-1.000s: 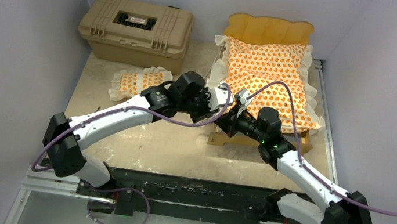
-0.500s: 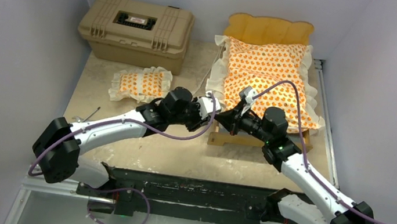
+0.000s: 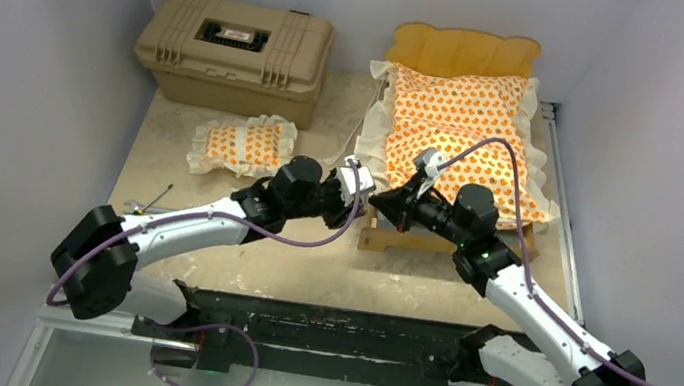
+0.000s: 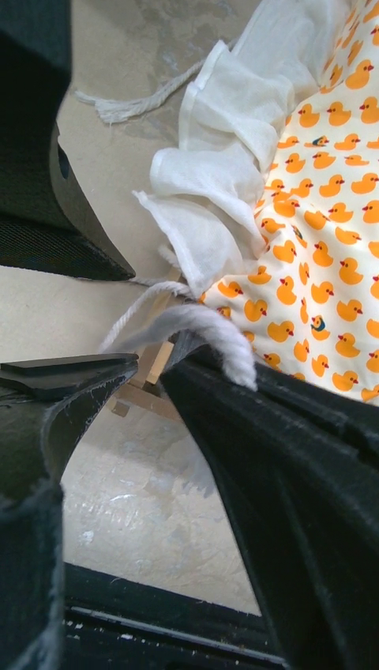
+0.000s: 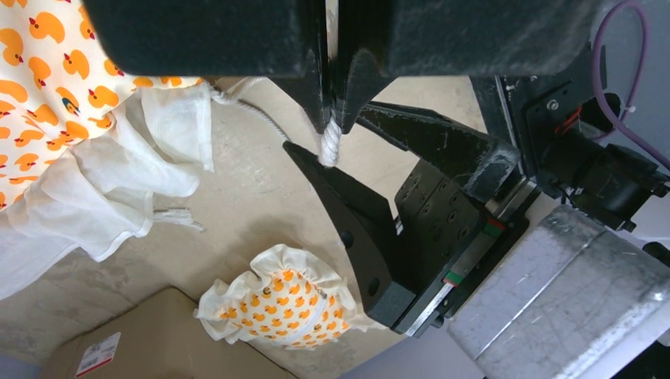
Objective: Set up the pet bed
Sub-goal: Cross the ropes on the bed frame.
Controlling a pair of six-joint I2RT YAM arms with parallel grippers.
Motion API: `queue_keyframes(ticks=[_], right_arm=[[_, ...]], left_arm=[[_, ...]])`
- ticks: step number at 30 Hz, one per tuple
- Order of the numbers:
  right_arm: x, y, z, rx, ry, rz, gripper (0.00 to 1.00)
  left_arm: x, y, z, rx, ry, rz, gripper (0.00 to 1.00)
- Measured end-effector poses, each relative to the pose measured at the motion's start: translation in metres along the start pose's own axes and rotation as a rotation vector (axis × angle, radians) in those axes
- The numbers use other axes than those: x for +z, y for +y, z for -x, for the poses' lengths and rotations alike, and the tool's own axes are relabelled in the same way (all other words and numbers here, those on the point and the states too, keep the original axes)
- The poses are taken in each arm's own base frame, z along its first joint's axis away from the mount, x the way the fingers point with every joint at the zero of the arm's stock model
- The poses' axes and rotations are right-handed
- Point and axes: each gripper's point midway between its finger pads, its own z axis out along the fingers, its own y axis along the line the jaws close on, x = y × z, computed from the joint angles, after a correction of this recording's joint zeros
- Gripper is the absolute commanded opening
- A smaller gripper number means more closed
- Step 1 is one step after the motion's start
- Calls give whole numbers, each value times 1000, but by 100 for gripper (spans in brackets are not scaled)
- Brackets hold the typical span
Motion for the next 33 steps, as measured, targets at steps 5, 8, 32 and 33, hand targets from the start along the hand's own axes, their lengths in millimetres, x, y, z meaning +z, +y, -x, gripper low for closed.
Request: queue_keyframes(ticks=[5,8,32,33], right_arm=[[-1,-1,2,4,-7,-5,0],[-1,-1,3,10,-8,-5,0],[-14,-16,7,44,-22,-127,19],[-14,-18,4,51,-16,-138,21]], left_arm=[[-4,-6,1,-22,-27,-20,40],[-3,-8,3,-37,-45,-29,40],[0,47,23,6,-45,249,0],[-2,51,31,26,-47,264,0]])
